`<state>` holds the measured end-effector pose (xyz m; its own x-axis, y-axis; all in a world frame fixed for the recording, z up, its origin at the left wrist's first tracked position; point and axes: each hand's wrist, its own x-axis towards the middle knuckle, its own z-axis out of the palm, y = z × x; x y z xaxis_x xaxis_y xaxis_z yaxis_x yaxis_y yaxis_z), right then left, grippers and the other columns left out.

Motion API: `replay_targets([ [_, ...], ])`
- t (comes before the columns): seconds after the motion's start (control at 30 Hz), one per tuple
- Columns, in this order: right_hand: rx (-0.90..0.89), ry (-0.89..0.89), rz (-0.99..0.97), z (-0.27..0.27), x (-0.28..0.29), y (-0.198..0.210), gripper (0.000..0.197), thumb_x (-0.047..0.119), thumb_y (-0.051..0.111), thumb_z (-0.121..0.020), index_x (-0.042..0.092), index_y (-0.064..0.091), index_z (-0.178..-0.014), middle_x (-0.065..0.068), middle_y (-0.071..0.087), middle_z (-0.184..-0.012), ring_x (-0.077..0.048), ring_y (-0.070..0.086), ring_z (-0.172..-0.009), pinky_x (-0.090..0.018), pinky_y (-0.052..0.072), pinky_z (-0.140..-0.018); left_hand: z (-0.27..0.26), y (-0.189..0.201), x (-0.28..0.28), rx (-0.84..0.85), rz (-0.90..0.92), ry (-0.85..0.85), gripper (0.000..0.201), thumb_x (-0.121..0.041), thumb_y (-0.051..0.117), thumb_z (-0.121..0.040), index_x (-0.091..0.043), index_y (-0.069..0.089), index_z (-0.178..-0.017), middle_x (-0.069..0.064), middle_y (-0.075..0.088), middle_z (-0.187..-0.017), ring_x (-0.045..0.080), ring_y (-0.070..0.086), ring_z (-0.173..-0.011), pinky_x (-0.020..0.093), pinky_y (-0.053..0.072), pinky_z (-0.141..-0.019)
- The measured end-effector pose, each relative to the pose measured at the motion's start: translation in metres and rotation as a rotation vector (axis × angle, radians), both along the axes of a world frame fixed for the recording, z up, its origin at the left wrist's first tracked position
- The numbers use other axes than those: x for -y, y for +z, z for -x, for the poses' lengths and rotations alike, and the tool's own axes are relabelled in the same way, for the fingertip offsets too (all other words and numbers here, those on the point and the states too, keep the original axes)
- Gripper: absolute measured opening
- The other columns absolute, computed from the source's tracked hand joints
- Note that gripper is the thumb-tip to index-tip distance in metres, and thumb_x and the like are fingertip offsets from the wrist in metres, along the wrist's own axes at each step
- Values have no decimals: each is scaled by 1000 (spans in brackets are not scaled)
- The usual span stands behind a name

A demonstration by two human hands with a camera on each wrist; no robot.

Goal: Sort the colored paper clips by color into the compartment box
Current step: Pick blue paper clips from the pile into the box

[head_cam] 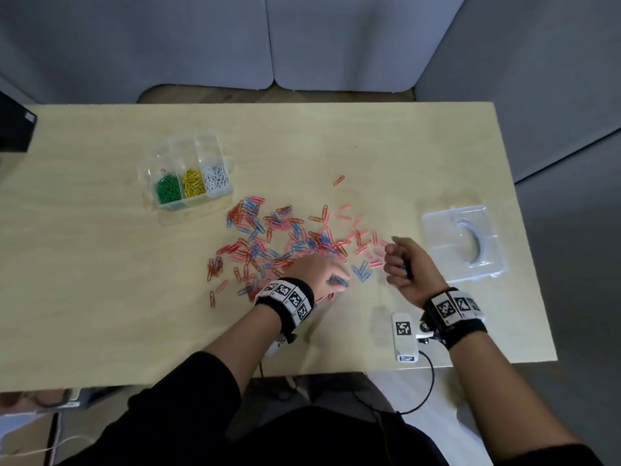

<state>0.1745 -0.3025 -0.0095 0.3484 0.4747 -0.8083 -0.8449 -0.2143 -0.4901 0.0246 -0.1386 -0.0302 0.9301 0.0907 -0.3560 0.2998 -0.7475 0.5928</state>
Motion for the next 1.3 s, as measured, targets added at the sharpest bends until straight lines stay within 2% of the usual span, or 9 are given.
replay_targets([
  [0.1,421,163,430,23,22,-15,31,40,82,-76,12,67,-74,5,46,-52,-15,39,-47,-23,32,-42,-4,-2,0,-32,-20,10,23,-41,68,-88,-28,75,-106,-13,73,-106,6,67,-87,16,48,-80],
  [0.2,760,300,659,46,28,-25,40,53,88,-61,21,76,-82,1,73,-79,-17,67,-77,-30,55,-72,-4,0,-1,-33,-47,77,19,-40,69,-88,-24,76,-96,-9,74,-91,8,67,-80,25,55,-74],
  [0.47,927,170,581,91,-6,-45,23,41,81,-75,25,74,-91,9,71,-81,-9,66,-77,-20,48,-67,1,-1,-3,-73,-82,218,16,-25,51,-98,-16,63,-103,2,67,-94,20,61,-84,29,47,-72],
  [0.7,1099,504,588,85,-20,-46,20,40,64,-92,20,70,-94,1,69,-82,-21,62,-75,-27,46,-66,8,-1,-5,92,14,451,29,-31,31,-105,-12,42,-86,1,42,-63,18,38,-52,33,27,-51],
  [0.9,720,271,219,59,-1,-38,22,25,61,-97,10,63,-80,1,47,-64,-15,44,-58,-23,40,-55,-4,-1,-4,-6,134,579,25,-13,34,-103,-16,53,-119,-1,53,-65,14,47,-51,25,32,-48],
  [1.0,302,28,-43,48,9,-27,16,19,53,-101,4,58,-97,-3,53,-76,-13,46,-62,-21,39,-57,-14,0,3,-75,178,549,34,-12,34,-99,-12,67,-106,1,67,-92,19,59,-72,25,40,-60],
  [1.07,105,-120,-183,41,15,-23,9,13,49,-101,9,55,-96,-4,59,-83,-11,49,-64,-21,39,-56,-22,3,11,-74,153,580,36,-23,38,-93,-5,69,-90,8,68,-89,26,59,-76,32,47,-67],
  [1.2,-10,-263,-284,25,28,-16,16,4,45,-96,15,55,-91,-1,53,-81,-10,46,-61,-17,35,-51,-33,1,26,-63,16,566,24,-38,62,-84,-15,70,-83,-2,63,-78,18,58,-72,27,48,-66],
  [1.3,111,-244,-131,13,35,-12,8,12,56,-94,14,62,-90,1,51,-79,-10,43,-60,-19,32,-51,-37,-4,32,-28,-52,547,22,-39,67,-83,-18,71,-86,-5,69,-84,16,64,-78,26,51,-68],
])
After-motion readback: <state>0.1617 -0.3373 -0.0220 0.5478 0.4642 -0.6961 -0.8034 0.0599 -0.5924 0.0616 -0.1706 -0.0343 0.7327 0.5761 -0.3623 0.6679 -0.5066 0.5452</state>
